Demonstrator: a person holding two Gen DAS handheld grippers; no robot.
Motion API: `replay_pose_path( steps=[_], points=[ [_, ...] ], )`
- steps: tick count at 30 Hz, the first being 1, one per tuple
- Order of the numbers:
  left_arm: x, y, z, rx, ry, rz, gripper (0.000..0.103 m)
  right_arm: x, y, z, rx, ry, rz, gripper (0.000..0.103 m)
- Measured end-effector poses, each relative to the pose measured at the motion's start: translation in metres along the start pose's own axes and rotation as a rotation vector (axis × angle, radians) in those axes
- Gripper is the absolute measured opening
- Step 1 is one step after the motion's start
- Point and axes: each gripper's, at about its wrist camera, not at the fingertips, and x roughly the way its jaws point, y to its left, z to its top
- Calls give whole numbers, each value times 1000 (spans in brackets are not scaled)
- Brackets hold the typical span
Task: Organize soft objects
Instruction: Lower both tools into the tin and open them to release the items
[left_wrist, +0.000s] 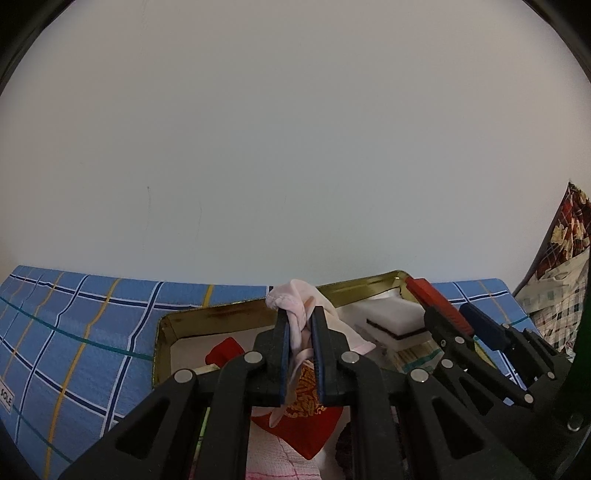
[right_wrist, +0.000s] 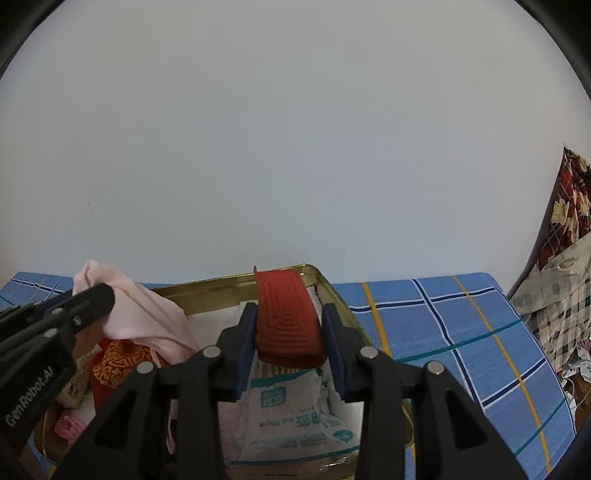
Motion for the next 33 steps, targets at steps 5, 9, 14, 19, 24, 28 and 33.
replay_pose_path(
  steps=[5, 9, 14, 19, 24, 28, 33],
  points=[
    [6, -2, -4, 8, 22, 10, 12, 3, 0, -1, -4, 12, 9, 35],
    [7, -3, -5, 18, 26, 18, 12, 3, -2, -1, -3, 16, 16, 35],
    [14, -3, -7, 47, 56, 74, 12, 9, -6, -1, -12, 38, 39, 35],
    [32, -1, -13, 74, 154, 122, 12, 9, 3, -3, -41, 68, 59, 35],
    [32, -6, -17, 111, 144, 168, 28, 11, 1, -7, -22, 79, 75, 71],
    [24, 3, -15, 60, 122, 192, 68, 5, -11, -8, 27, 56, 56, 82],
    [10, 7, -16, 30, 72, 178, 82, -13, -26, -13, 95, 13, 61, 90]
  ],
)
